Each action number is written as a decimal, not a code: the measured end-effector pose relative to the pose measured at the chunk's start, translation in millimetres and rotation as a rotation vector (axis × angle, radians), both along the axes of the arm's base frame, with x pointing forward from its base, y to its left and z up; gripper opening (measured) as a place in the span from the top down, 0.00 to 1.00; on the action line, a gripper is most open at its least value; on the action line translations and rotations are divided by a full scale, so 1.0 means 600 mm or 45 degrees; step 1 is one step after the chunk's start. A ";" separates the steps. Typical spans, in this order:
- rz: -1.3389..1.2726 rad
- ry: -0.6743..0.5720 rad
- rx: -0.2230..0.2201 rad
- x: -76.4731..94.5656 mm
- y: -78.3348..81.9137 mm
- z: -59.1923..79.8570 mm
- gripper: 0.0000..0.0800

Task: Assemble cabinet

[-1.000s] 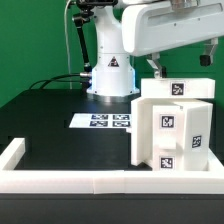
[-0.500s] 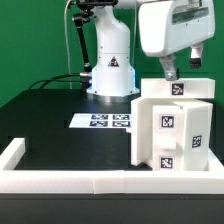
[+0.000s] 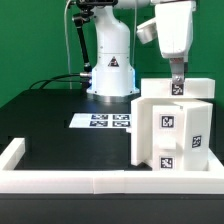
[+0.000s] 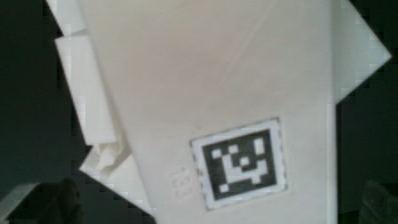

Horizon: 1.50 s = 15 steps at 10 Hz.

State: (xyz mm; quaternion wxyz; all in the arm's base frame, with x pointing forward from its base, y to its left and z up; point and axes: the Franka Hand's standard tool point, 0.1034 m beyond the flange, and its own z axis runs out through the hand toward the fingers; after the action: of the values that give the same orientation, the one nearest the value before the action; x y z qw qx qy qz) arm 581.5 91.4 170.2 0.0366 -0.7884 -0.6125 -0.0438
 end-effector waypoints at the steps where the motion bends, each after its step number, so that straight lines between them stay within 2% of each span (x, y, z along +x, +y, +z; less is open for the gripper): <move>1: 0.054 -0.001 -0.004 -0.003 -0.002 -0.004 0.00; 3: 0.007 0.008 -0.007 -0.011 -0.006 -0.015 0.00; 5: -0.031 0.015 -0.007 -0.012 -0.013 -0.017 0.00; 6: -0.035 0.018 -0.008 -0.013 -0.016 -0.019 0.17; 7: -0.037 0.018 -0.009 -0.012 -0.018 -0.019 0.17; 8: -0.068 0.021 -0.009 -0.012 -0.018 -0.018 0.30; 11: -0.173 0.032 -0.007 -0.012 -0.019 -0.018 0.30; 15: -0.718 0.108 0.010 -0.014 -0.027 -0.018 0.30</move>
Offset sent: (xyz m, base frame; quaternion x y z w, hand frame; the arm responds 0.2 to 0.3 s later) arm -0.0074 -0.0010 -0.0097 0.0211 0.0213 0.0669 0.9973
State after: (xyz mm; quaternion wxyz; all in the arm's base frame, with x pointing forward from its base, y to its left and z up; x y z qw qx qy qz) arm 573.3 75.2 159.2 0.0517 -0.9286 -0.3668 -0.0217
